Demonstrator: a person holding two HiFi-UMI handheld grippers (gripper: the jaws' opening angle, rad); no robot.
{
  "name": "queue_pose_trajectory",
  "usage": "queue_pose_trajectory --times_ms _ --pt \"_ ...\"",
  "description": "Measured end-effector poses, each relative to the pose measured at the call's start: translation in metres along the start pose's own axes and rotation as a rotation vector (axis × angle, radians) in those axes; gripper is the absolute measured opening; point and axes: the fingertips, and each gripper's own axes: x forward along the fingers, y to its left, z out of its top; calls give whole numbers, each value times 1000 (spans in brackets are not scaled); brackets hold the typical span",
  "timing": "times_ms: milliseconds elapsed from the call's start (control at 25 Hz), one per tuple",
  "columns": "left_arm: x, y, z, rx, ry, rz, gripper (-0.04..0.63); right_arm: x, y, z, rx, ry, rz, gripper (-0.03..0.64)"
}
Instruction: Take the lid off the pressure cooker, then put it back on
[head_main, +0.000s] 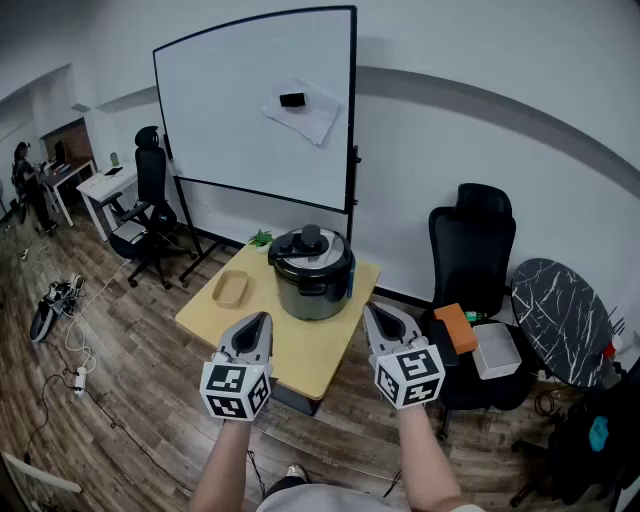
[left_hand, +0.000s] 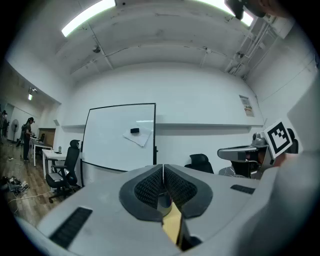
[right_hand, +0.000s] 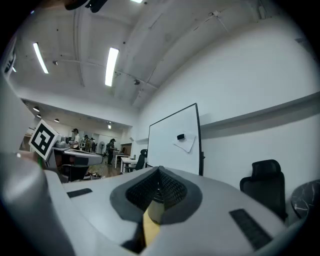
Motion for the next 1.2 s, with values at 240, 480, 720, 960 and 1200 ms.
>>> queue_pose_trajectory --times_ms 240,480,720,960,1200 --pt "-4 3 -3 -2 5 4 17 -1 3 -6 8 11 2 2" --pt "-8 5 -2 -3 8 6 17 -2 6 -5 41 -8 4 2" --pt "-7 3 -7 -6 18 0 17 -1 7 -7 28 6 4 2" --pt "-7 -1 -8 -22 0 -25 37 -3 9 -9 27 9 5 2" --pt "-1 -5 -7 -25 -8 -22 312 -4 9 -12 30 17 5 2"
